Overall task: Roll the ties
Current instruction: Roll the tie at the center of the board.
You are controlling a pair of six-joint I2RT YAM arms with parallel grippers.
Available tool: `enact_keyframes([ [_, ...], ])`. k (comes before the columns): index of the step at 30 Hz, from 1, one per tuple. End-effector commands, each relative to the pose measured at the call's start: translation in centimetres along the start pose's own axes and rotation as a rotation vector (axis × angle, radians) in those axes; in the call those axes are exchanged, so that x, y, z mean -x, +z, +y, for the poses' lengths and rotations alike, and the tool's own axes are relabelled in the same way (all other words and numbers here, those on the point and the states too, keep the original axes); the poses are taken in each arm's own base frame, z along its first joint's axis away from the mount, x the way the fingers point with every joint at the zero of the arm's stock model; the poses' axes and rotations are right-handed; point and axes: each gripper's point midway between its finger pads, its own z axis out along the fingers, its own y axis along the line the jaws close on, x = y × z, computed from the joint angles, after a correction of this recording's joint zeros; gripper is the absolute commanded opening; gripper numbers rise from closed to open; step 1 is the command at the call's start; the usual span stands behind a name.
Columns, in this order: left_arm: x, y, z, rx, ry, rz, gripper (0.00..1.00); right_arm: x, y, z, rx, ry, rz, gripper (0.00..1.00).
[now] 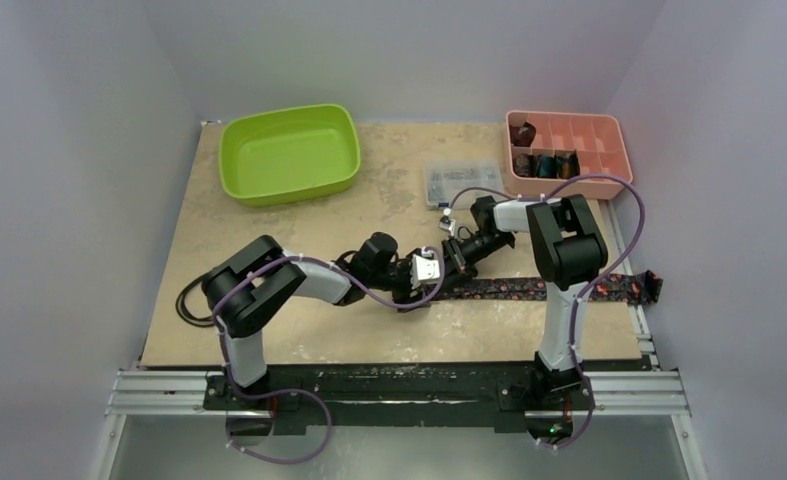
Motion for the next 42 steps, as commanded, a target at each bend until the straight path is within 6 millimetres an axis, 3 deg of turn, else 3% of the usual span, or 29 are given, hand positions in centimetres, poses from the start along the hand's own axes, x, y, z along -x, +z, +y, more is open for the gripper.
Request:
enact_keyframes([
  [1,-0.9,1.8,-1.0,-0.047,-0.021,0.038,0.60,0.3,0.2,-1.5,-0.055,-0.065,0.004,0.00],
  [5,-3.0,0.8,-0.8,-0.002,-0.054,0.146,0.40,0.6,-0.3,-0.4,-0.041,-0.097,-0.018,0.00],
  [9,-5.5,-1.4,-1.0,0.032,-0.061,0.252,0.27,1.7,-0.9,0.9,-0.027,-0.136,-0.046,0.00],
  [14,-6.5,-2.6,-0.7,0.070,-0.076,0.330,0.23,2.9,-1.3,3.0,-0.014,-0.169,-0.051,0.00],
  [16,-6.5,-2.9,-0.5,0.077,-0.074,0.342,0.23,2.9,-1.3,3.0,-0.033,-0.159,-0.048,0.00],
  [22,-6.6,-3.1,-0.9,0.038,-0.070,0.342,0.26,1.4,-0.5,-1.5,-0.176,-0.137,0.004,0.00],
  [26,-6.5,-3.1,-1.1,0.020,-0.081,0.330,0.34,1.5,-0.2,-3.4,-0.238,-0.133,0.003,0.00],
  [33,-5.2,-3.5,-1.1,0.000,-0.123,0.233,0.55,1.6,0.4,-5.0,-0.274,-0.124,0.006,0.00],
  [42,-4.5,-2.4,-1.3,-0.002,-0.119,0.123,0.55,0.9,0.7,-6.4,-0.308,-0.076,0.030,0.00],
])
